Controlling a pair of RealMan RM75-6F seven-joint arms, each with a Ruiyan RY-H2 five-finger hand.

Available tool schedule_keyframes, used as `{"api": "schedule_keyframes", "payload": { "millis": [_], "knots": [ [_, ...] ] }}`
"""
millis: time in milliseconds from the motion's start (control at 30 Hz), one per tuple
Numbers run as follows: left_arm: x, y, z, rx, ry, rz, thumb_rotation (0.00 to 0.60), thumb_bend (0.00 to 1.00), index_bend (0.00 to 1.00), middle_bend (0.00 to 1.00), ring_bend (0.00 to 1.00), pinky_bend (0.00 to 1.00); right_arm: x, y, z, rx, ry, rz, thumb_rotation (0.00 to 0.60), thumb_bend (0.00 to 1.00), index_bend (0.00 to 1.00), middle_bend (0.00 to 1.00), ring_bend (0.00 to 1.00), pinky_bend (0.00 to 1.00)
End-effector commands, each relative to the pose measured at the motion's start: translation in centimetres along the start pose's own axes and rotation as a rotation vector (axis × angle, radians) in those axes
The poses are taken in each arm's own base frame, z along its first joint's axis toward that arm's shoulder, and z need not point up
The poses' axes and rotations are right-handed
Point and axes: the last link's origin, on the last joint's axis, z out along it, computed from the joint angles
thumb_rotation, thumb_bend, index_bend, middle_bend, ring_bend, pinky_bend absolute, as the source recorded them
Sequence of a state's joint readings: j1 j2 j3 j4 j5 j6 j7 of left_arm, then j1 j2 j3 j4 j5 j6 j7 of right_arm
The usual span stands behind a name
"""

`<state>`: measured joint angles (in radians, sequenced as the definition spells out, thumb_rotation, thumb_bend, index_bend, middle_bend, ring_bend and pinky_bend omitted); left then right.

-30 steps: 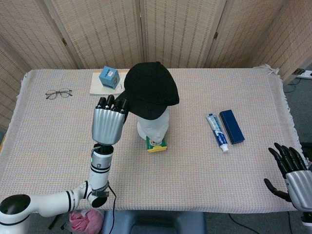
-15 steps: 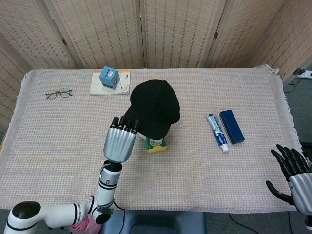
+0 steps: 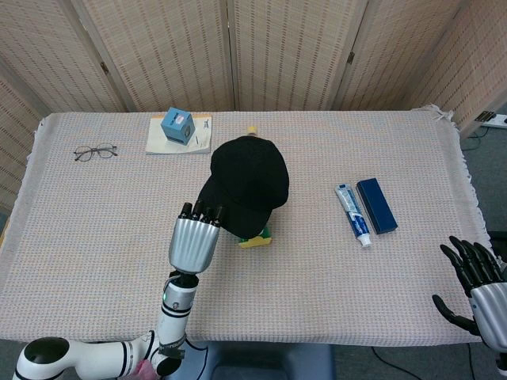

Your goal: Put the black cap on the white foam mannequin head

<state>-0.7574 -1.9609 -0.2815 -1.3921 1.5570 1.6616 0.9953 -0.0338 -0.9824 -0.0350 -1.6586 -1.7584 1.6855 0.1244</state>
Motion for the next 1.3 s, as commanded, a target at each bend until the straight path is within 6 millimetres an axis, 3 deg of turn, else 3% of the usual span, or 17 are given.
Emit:
{"api": "schedule_keyframes", "payload": {
  "millis": [33,267,367,500,600,900,1200,1300],
  "knots": [
    [-0.4,-0.4,-0.4,0.024,-0.027,-0.010,0.600,0.50,0.72,0.87,0.61,0.73,-0.1,-0.1,-0.1,0.001,-0.001,-0.002,0.600,0.24,0.00,0.00,0.00,0.00],
    [-1.1,-1.6,-1.4,0.058,-0.096,-0.023,0.600,0.50,0.68,0.85,0.60,0.73,-0.3,-0.1,0.0,-0.001,-0.005,-0.007,0.600,0.24,0.00,0.00,0.00,0.00],
    [-1.1,-1.8,-2.0,0.071,-0.140,0.003,0.600,0.48,0.58,0.76,0.55,0.72,-0.3,-0.2,0.1,-0.003,-0.006,-0.007,0.600,0.25,0.00,0.00,0.00,0.00],
    [-0.8,-1.8,-2.6,0.071,-0.198,0.012,0.600,0.36,0.38,0.62,0.41,0.60,-0.3,-0.2,0.0,-0.003,-0.004,-0.006,0.600,0.25,0.00,0.00,0.00,0.00],
    [-0.5,-1.7,-3.0,0.066,-0.226,0.010,0.600,0.30,0.30,0.56,0.35,0.56,-0.2,-0.2,0.0,-0.003,-0.001,-0.005,0.600,0.26,0.00,0.00,0.00,0.00],
    [-1.0,-3.0,-3.8,0.073,-0.270,0.013,0.600,0.25,0.24,0.46,0.28,0.49,0.0,-0.1,-0.3,-0.004,0.008,-0.003,0.600,0.26,0.00,0.00,0.00,0.00],
    [-3.0,-7.1,-4.1,0.138,-0.286,-0.022,0.600,0.25,0.24,0.43,0.28,0.47,-0.4,-0.3,-0.2,-0.013,0.008,-0.020,0.600,0.27,0.00,0.00,0.00,0.00],
    [-3.7,-9.3,-4.4,0.162,-0.296,-0.021,0.600,0.25,0.24,0.43,0.28,0.47,-0.7,-0.3,0.0,-0.020,0.002,-0.031,0.600,0.27,0.00,0.00,0.00,0.00]
  ]
}}
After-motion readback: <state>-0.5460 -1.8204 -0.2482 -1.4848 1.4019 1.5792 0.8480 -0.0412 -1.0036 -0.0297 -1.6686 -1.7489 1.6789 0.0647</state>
